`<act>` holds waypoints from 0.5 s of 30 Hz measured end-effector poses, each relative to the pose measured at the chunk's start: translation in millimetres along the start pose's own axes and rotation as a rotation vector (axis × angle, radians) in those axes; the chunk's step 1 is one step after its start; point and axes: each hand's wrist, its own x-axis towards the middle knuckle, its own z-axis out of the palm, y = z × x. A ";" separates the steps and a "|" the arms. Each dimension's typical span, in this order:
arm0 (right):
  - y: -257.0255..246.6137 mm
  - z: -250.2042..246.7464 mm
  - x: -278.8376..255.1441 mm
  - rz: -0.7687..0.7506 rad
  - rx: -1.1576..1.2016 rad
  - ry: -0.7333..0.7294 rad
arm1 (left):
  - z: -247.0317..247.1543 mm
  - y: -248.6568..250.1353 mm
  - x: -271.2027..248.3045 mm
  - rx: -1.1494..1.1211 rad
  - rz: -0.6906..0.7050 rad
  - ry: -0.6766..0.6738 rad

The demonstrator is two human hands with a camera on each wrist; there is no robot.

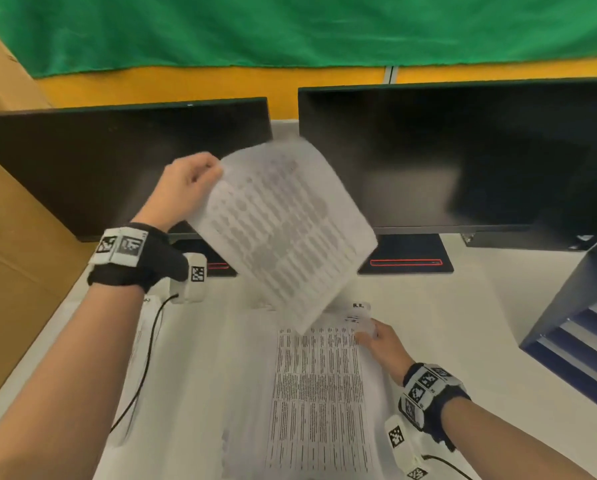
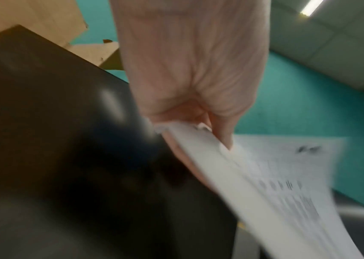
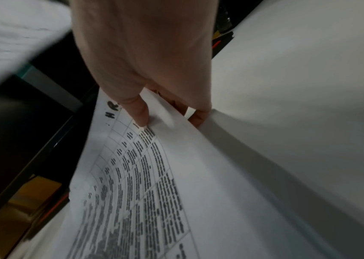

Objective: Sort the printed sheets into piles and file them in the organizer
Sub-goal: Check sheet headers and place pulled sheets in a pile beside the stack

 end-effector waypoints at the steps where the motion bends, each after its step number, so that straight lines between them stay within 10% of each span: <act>1: -6.2 -0.6 -4.0 0.006 0.038 -0.014 | -0.3 -9.2 -0.5 0.005 -0.017 -0.102; 7: -14.4 -4.5 -2.2 0.045 0.131 -0.018 | 68.6 -32.5 -37.7 0.084 -0.043 -0.578; 15: -21.5 -5.2 -10.0 0.101 0.293 -0.020 | 181.8 -48.2 -89.9 0.144 -0.138 -0.616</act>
